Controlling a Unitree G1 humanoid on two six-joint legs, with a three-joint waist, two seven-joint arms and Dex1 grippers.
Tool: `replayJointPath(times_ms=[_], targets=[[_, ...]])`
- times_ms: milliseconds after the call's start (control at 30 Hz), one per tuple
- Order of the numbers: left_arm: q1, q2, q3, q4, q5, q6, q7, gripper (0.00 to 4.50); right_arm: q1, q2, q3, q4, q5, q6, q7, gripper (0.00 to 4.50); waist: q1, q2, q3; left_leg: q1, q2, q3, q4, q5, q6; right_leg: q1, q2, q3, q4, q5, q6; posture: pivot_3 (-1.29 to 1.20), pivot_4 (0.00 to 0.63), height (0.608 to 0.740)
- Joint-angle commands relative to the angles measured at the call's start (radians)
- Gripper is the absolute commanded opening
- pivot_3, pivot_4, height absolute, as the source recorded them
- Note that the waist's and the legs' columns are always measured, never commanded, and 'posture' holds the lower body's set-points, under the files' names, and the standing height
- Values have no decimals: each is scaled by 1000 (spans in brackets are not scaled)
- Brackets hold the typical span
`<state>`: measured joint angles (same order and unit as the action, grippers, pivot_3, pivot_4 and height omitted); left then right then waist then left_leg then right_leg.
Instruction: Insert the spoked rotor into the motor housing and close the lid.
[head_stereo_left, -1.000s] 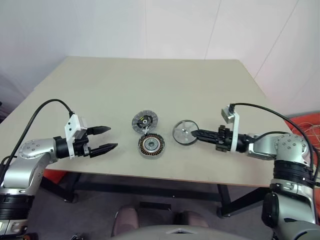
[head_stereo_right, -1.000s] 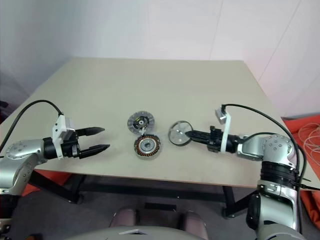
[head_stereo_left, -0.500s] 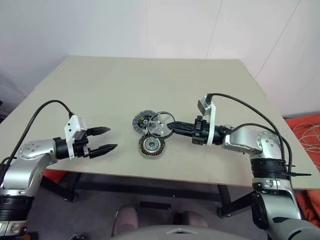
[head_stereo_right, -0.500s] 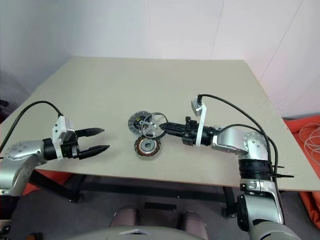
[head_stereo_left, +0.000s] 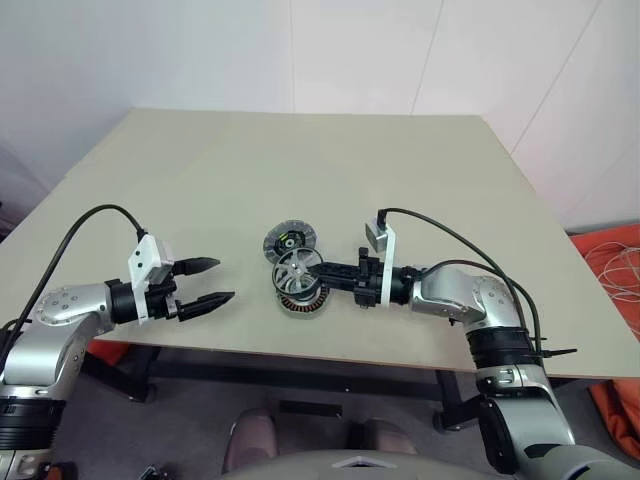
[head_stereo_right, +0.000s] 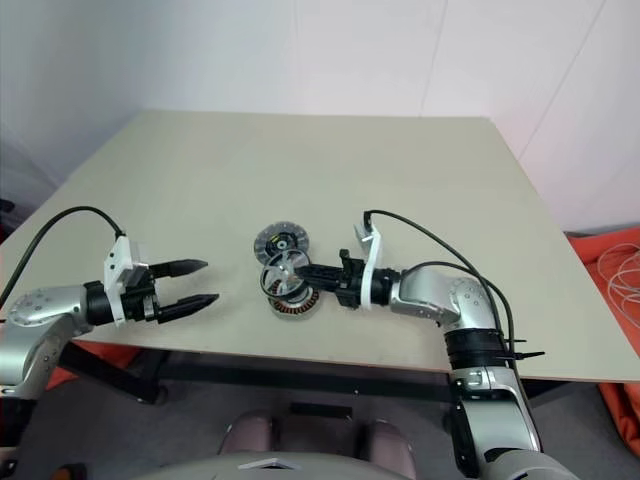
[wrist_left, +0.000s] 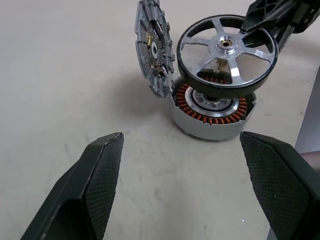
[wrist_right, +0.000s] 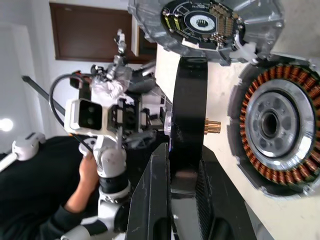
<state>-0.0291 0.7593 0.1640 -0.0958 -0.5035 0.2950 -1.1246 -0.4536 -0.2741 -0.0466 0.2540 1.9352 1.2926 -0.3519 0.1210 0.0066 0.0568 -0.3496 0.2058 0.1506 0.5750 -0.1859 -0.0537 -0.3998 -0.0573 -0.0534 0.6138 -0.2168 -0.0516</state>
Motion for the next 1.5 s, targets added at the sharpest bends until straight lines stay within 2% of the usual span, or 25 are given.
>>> replayJointPath(times_ms=[33,1000,1400,1500], targets=[[2,16,36,-44,-12,1,10,3946,-17,14,-3,-6,37,-23,-32,335,0,0,0,0,0,0,0,0,0,0,0,0,0,0,0,0,0,740],[2,23,45,-37,-9,-2,2,3946,7,21,32,31,37,-53,-75,335,0,-1,-1,0,0,0,1,0,0,0,0,0,1,0,0,0,0,740],[-10,10,31,-25,-4,-10,2,3946,-11,-9,8,-29,37,-26,-71,4378,0,-2,-1,1,0,0,1,0,-1,0,0,0,2,0,0,0,0,740],[-21,3,21,-19,-1,-12,0,3946,-18,-31,-2,-59,37,-5,-62,4447,2,-2,-1,1,0,0,1,1,-1,1,0,0,3,0,0,0,0,740]])
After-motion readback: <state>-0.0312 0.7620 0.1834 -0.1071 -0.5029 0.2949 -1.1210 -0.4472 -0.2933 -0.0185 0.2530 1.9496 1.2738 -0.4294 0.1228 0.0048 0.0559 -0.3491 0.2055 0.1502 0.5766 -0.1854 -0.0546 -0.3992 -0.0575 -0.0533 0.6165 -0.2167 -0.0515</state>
